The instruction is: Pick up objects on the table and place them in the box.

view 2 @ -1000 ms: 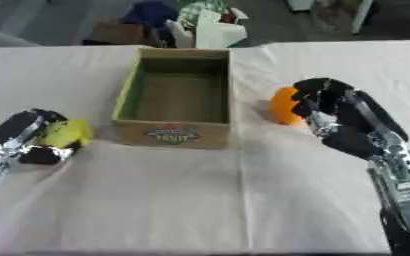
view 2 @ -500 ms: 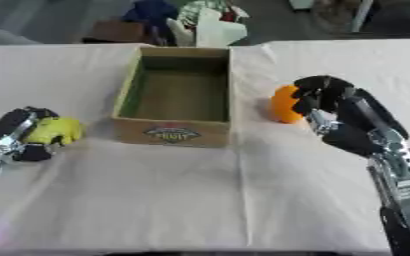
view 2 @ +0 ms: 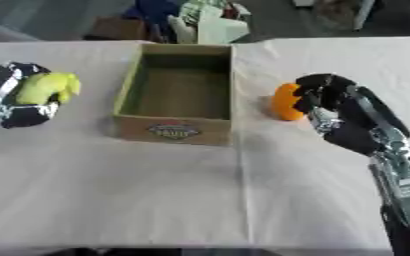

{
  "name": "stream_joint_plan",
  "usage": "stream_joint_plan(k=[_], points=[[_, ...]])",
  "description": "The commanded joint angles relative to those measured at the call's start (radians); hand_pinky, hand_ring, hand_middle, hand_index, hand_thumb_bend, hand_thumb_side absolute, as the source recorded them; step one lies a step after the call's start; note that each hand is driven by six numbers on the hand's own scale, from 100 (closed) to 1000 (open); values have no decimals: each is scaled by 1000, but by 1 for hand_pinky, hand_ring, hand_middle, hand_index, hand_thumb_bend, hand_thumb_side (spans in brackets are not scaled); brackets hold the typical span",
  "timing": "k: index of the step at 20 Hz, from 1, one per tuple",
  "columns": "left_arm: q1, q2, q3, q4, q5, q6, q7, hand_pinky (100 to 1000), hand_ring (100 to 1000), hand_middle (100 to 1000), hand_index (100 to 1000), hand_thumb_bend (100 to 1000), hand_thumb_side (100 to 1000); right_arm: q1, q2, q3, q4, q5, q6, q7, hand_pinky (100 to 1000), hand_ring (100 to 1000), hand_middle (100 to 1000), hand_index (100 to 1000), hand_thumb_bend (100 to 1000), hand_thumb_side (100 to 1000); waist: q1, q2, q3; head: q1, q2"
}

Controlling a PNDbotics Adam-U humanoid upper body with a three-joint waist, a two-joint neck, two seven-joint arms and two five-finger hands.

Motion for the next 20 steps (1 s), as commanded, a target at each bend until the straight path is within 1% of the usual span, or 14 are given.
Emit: stream_joint_plan(k=[1,6,11,13,16,18,20], points=[[-64,13,-27,-12,3,-12,-15,523,398,431,744,100,150,-14,-11,-1,-15,-11,-2,4,638,606,629,781,100,405,-4,-15,-6,11,5],[-156,-34,-69,74,-16,-63,-25,533,404,434,744,100,145,-19,-8,8,-16,-15,-5,14,638,607,629,781,100,405,-10,-13,-26,30,5],[-219,-103,-87,208,-33,-127,-23,542,409,437,743,100,140,-30,-5,21,-18,-20,-7,26,638,607,629,781,100,404,-16,-10,-53,43,5],[-232,-133,-94,267,-39,-160,-25,548,417,444,746,100,131,-34,-3,25,-18,-22,-8,31,638,607,629,781,100,403,-18,-8,-64,50,5],[-240,-172,-102,330,-35,-207,-36,560,434,452,746,100,149,-37,-1,28,-18,-24,-9,34,638,607,629,781,100,404,-20,-6,-75,56,5],[-236,-192,-111,363,-19,-233,-48,571,454,469,749,100,166,-38,0,29,-18,-24,-9,36,637,607,629,781,100,404,-22,-5,-80,57,5],[-228,-207,-117,387,-13,-252,-51,582,476,479,748,100,216,-39,1,29,-19,-24,-10,36,637,607,629,781,100,403,-23,-4,-81,55,5]])
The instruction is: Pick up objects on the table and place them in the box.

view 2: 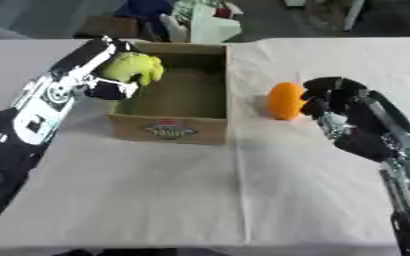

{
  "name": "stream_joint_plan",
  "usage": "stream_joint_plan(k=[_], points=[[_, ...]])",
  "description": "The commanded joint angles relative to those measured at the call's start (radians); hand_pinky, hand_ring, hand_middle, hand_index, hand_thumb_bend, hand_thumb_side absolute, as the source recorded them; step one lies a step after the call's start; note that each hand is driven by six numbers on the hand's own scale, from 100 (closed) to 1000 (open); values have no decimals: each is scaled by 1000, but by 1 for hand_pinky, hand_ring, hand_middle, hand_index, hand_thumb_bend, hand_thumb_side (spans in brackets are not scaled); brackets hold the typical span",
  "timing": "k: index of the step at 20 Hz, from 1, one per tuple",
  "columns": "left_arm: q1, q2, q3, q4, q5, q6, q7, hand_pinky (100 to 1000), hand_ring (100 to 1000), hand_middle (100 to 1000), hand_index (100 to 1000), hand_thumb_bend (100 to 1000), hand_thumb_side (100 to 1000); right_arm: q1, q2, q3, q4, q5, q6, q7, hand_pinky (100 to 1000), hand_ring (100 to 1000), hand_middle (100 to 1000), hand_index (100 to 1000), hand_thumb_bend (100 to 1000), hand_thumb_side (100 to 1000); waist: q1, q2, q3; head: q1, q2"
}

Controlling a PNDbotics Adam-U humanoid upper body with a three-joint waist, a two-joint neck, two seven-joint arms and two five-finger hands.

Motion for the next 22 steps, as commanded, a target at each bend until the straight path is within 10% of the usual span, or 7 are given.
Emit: stream_joint_plan(k=[1,8,11,22], points=[[-8,-18,-3,26,17,-34,6,589,497,495,755,119,242,-13,-7,-2,-19,-8,-3,4,637,608,629,781,100,404,-4,-10,-1,3,5],[23,-21,8,-11,51,-44,183,674,705,696,818,705,740,-14,-6,-4,-17,-8,-3,3,637,608,629,782,100,403,-4,-10,3,0,5],[39,-9,13,-62,84,-24,229,689,728,718,825,941,734,-16,-10,-4,-16,-7,-3,2,637,608,630,785,100,400,-4,-11,7,-2,5],[131,82,79,-400,318,90,262,689,710,708,826,1000,774,-81,-109,4,7,6,-40,-20,640,617,641,795,100,342,-2,-11,31,-27,5]])
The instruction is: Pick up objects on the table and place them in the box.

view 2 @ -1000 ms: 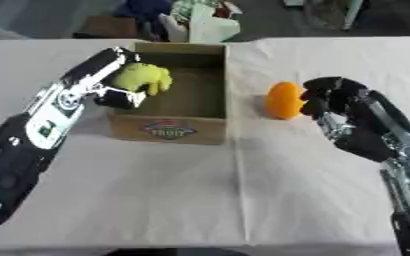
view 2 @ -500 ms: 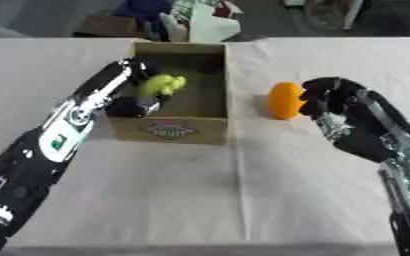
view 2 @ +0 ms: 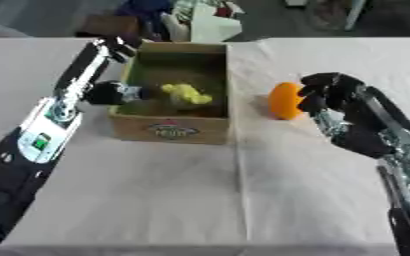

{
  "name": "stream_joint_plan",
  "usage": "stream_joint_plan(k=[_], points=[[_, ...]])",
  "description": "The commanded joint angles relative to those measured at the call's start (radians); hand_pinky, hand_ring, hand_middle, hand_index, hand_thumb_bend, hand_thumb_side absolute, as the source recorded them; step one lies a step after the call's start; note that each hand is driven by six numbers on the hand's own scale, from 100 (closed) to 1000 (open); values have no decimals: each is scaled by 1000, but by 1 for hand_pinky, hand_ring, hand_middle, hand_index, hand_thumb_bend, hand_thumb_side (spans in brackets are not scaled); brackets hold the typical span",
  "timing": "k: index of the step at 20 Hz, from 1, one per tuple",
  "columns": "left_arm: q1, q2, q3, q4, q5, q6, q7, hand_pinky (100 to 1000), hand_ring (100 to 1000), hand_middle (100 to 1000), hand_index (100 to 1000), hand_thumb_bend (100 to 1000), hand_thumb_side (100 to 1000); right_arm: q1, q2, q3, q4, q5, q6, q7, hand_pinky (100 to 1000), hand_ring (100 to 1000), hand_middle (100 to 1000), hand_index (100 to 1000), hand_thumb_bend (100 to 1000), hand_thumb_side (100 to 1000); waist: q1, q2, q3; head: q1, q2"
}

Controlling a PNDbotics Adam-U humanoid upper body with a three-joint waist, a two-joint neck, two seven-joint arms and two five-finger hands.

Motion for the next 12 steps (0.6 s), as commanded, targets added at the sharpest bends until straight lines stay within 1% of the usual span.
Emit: stream_joint_plan(k=[1,2,3,4,5,8,9,12], points=[[15,54,40,-131,93,37,17,671,686,680,817,971,785,-43,-80,7,8,5,-22,-8,641,618,644,798,100,327,0,-13,7,-13,5],[32,67,50,-169,127,51,29,659,670,667,813,935,790,-58,-101,12,16,7,-31,-11,642,619,645,799,100,321,0,-13,10,-16,5],[49,77,57,-205,168,60,38,641,642,644,808,840,781,-72,-124,17,25,8,-39,-14,643,622,648,806,100,328,0,-13,14,-18,5],[66,89,63,-239,211,66,44,635,636,638,807,817,776,-85,-145,23,34,11,-49,-17,643,622,649,807,100,303,1,-13,17,-20,5],[83,100,69,-269,250,71,46,616,619,623,803,738,758,-98,-167,29,43,14,-59,-18,645,626,655,815,100,286,1,-14,21,-22,5],[149,131,98,-353,342,76,64,603,608,611,799,699,742,-144,-242,57,79,37,-95,-17,650,640,673,828,100,264,2,-15,34,-31,5],[172,139,108,-375,361,78,71,600,605,608,797,692,738,-159,-264,67,95,52,-109,-16,654,650,685,836,100,256,1,-15,37,-34,5],[237,153,139,-421,395,85,99,590,598,600,791,670,731,-197,-312,97,151,107,-151,-14,662,674,718,853,109,273,1,-15,46,-42,5]])
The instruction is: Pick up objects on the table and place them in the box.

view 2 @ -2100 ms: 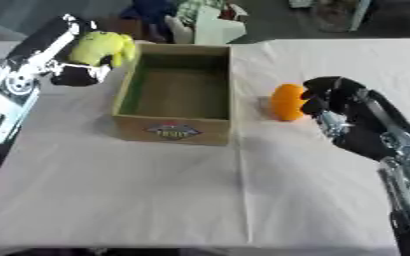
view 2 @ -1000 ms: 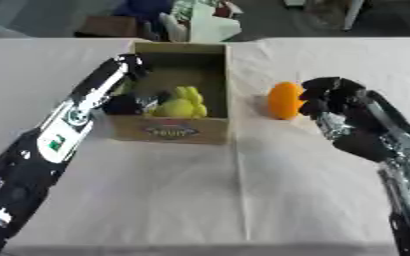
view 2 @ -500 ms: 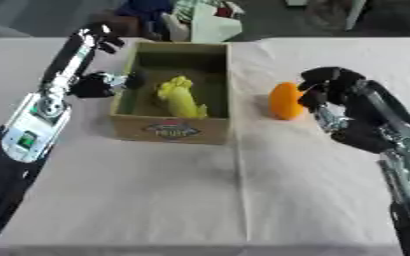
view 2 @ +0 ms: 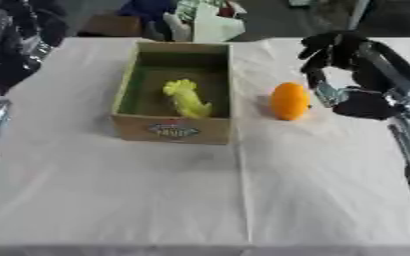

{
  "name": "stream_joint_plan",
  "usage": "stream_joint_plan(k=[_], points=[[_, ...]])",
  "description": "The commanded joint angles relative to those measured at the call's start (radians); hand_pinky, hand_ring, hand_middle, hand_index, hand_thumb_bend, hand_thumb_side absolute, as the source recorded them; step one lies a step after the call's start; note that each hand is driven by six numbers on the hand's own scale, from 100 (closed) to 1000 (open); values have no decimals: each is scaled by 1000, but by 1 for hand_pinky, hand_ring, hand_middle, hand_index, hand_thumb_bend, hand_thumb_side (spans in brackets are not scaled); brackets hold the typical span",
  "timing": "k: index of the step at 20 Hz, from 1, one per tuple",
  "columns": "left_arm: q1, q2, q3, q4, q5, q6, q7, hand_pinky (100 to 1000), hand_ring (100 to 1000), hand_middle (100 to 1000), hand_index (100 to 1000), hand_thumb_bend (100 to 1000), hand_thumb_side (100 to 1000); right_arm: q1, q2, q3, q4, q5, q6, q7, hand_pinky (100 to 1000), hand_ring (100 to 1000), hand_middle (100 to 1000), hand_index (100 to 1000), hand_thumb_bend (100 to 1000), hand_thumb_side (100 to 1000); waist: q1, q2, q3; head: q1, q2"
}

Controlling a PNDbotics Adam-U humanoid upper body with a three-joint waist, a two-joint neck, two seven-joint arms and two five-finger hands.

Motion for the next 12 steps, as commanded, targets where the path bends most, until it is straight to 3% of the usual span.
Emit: stream_joint_plan(k=[1,9,12], points=[[34,38,41,-62,41,5,32,587,595,598,790,665,731,-42,-78,23,53,59,-45,2,664,679,725,857,122,283,0,-15,5,-10,5],[155,22,97,-120,68,13,82,577,586,586,785,649,736,-131,-75,67,293,198,-113,35,672,698,746,878,356,379,4,-16,26,-26,5],[178,16,102,-132,69,15,80,577,586,586,787,644,739,-160,-54,70,379,256,-128,41,674,701,749,881,383,393,5,-16,30,-33,5]])
